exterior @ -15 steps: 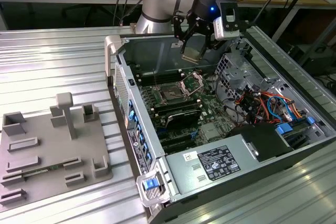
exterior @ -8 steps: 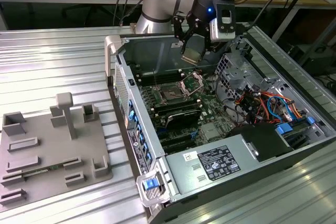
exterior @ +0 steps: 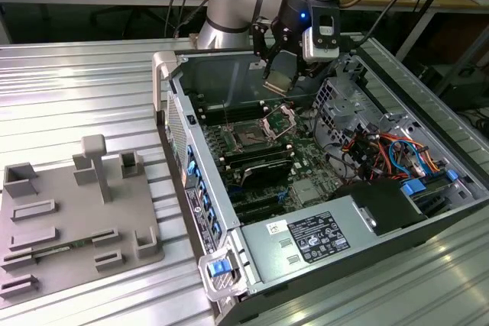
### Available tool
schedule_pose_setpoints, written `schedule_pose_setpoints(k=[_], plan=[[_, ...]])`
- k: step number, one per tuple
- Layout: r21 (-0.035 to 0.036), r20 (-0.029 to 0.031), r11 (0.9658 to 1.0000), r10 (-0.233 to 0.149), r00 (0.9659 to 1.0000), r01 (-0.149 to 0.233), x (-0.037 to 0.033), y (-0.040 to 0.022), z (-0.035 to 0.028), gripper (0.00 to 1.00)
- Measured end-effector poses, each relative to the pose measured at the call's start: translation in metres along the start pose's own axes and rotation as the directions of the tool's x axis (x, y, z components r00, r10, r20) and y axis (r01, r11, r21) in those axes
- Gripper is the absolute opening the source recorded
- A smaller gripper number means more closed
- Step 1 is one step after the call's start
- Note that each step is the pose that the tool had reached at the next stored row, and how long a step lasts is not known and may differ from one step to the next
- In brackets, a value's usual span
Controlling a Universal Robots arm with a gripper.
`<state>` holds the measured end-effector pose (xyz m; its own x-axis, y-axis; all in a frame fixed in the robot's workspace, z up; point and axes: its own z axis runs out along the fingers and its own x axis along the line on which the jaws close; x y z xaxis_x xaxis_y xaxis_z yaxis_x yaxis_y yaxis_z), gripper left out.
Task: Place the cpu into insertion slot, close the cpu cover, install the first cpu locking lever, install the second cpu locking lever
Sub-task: 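Place the cpu into insertion slot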
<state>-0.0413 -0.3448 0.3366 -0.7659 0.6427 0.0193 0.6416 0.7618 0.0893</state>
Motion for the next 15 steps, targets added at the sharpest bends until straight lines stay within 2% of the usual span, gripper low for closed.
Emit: schedule_pose_setpoints(k=[4, 9, 15], plan=[[-0.0001, 0.0003, 1.0, 0.003, 1.0, -0.003, 0.0, 0.0, 0.0001, 0.54], [-0.0014, 0.0054, 0.9981, 0.061, 0.9981, -0.061, 0.0002, -0.0004, 0.0027, 0.54], [-0.0034, 0.0117, 0.9912, 0.133, 0.9911, -0.133, 0.0005, -0.0011, 0.0064, 0.54]])
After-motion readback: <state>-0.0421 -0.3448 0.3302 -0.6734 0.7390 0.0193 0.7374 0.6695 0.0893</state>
